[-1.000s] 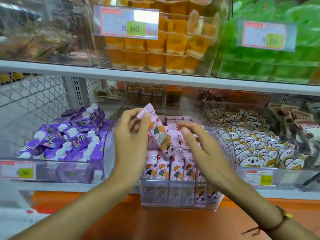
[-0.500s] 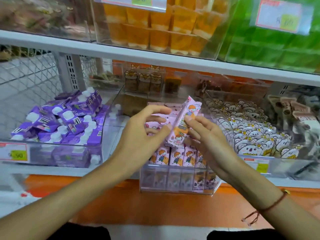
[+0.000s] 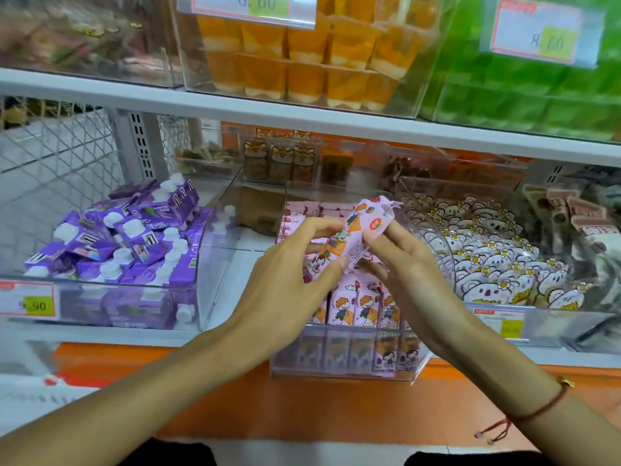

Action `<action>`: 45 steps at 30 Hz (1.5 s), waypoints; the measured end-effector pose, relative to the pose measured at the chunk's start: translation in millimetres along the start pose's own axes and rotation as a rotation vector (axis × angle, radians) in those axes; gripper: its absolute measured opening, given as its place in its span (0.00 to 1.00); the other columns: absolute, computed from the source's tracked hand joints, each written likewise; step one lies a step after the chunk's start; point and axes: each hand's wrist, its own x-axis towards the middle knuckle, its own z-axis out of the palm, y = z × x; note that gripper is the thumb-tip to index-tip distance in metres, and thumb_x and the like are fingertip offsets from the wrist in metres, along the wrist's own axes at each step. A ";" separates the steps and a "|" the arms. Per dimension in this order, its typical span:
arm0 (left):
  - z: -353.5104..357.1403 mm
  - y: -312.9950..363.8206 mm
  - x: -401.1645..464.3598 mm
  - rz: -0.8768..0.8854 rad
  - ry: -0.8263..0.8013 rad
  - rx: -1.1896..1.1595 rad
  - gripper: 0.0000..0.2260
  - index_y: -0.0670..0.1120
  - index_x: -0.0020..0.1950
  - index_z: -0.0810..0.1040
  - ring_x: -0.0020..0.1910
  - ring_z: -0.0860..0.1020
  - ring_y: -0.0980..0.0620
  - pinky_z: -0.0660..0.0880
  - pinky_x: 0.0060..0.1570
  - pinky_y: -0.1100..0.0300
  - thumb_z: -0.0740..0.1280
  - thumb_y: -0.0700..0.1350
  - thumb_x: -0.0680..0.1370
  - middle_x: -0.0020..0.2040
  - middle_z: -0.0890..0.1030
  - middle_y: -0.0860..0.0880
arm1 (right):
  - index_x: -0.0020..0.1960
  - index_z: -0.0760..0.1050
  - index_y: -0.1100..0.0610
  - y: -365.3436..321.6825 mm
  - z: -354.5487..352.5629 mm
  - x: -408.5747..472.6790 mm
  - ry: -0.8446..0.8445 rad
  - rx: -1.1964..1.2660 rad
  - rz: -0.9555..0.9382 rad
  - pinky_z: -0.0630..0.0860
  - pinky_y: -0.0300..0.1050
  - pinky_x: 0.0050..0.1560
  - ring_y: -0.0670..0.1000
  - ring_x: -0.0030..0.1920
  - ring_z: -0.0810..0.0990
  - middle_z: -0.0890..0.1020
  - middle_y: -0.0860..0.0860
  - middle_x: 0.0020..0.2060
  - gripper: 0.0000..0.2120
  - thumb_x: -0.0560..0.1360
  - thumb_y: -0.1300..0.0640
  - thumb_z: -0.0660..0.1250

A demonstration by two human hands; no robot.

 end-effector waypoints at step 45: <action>-7.6 19.2 1.9 0.143 0.083 -0.021 0.17 0.56 0.59 0.77 0.53 0.77 0.59 0.71 0.54 0.67 0.74 0.48 0.72 0.54 0.78 0.61 | 0.53 0.74 0.55 -10.2 0.2 -11.7 0.116 -0.221 -0.283 0.75 0.31 0.35 0.42 0.39 0.82 0.84 0.45 0.43 0.18 0.68 0.49 0.74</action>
